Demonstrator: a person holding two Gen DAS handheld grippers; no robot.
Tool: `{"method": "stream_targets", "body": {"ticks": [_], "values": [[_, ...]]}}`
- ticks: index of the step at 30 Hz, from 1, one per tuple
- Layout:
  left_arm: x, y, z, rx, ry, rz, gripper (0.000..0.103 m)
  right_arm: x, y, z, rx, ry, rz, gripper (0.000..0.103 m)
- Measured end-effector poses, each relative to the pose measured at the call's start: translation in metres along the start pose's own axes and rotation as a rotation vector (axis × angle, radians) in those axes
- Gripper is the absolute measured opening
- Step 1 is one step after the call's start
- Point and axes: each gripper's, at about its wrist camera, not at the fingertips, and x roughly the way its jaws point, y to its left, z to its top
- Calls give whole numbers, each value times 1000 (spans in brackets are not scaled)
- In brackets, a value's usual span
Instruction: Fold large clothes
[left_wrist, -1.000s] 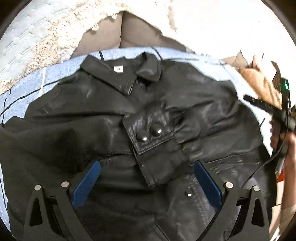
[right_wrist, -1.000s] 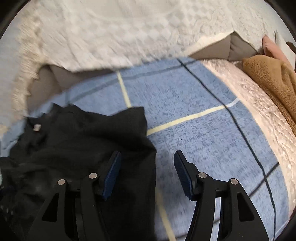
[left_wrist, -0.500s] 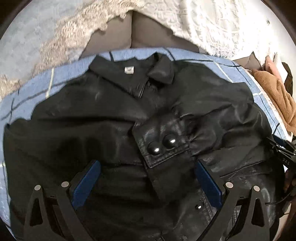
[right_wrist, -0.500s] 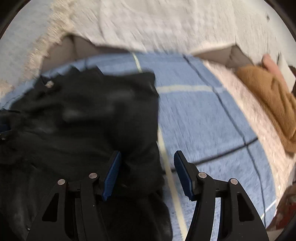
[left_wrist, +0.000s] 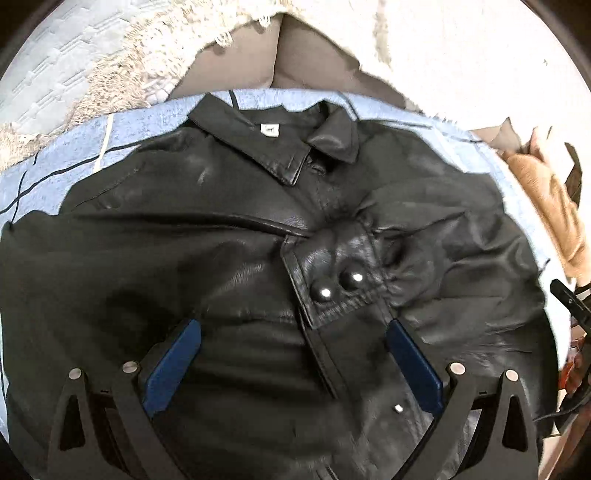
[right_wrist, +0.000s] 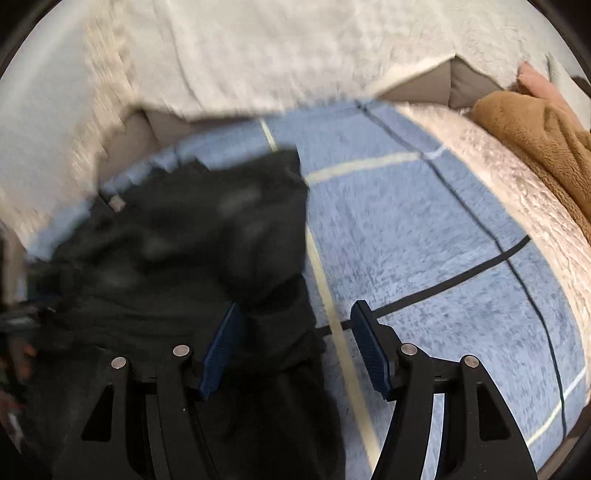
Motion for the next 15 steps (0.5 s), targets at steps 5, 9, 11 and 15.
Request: {"method": "stream_targets", "body": {"ticks": [5, 9, 11, 15], "values": [[-39, 5, -19, 6, -38, 9, 102, -60, 1, -8, -30, -50, -34, 63], [-66, 15, -48, 19, -65, 50, 102, -86, 1, -30, -64, -48, -62, 63], [-72, 24, -63, -5, -53, 56, 102, -84, -3, -48, -63, -10, -67, 63], [-84, 40, -93, -40, -40, 74, 102, -72, -11, -82, -36, 87, -87, 63]]}}
